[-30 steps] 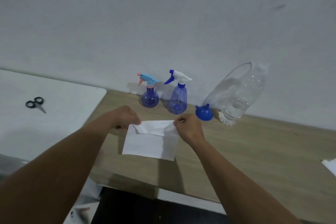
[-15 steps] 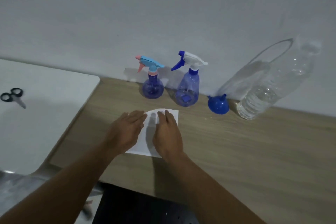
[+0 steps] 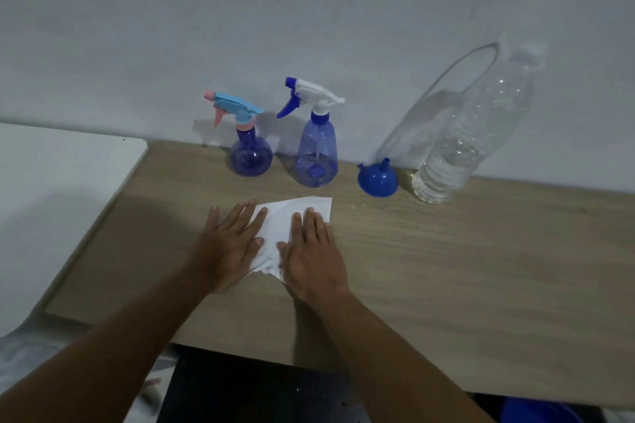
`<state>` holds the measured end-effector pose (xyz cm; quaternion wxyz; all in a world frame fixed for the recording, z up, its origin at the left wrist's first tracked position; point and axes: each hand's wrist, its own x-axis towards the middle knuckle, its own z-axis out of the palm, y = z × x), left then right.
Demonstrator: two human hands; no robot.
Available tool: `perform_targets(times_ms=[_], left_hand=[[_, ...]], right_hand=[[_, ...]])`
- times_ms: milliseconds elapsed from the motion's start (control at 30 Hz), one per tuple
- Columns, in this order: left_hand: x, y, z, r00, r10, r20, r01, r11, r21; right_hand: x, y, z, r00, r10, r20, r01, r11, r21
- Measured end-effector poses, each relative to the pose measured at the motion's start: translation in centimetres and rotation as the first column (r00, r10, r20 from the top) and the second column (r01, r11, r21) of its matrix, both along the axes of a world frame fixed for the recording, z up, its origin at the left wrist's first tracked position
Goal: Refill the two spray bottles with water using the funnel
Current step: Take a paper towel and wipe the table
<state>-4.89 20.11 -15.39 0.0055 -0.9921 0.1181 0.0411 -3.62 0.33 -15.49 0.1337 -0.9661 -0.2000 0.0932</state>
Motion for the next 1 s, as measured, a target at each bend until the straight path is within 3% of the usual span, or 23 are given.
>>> perform_targets(times_ms=[267,633,867,1000], left_hand=[[1.4,-11.4,0.1,0.994,-0.008,-0.109,0.012,0.999,0.038],[3.2,-25.9,0.0,0.989,-0.107,-0.100,0.111,0.993,0.041],[1.9,-28.5,0.4,0.985,-0.126,-0.119,0.134,0.989,0.069],[2.8,-28.1,0.0,0.975,-0.198,-0.098,0.201,0.979,0.024]], right_hand=[[0.9,-11.2,0.1,0.999,-0.033,-0.021,0.031,0.995,-0.094],[1.1,-26.2,1.3,0.997,-0.059,-0.047,0.053,0.990,-0.128],[-1.6,-28.8,3.8,0.989,-0.143,-0.031,0.145,0.987,0.064],[0.3,-27.2,3.8,0.956,-0.248,0.154,0.222,0.960,0.168]])
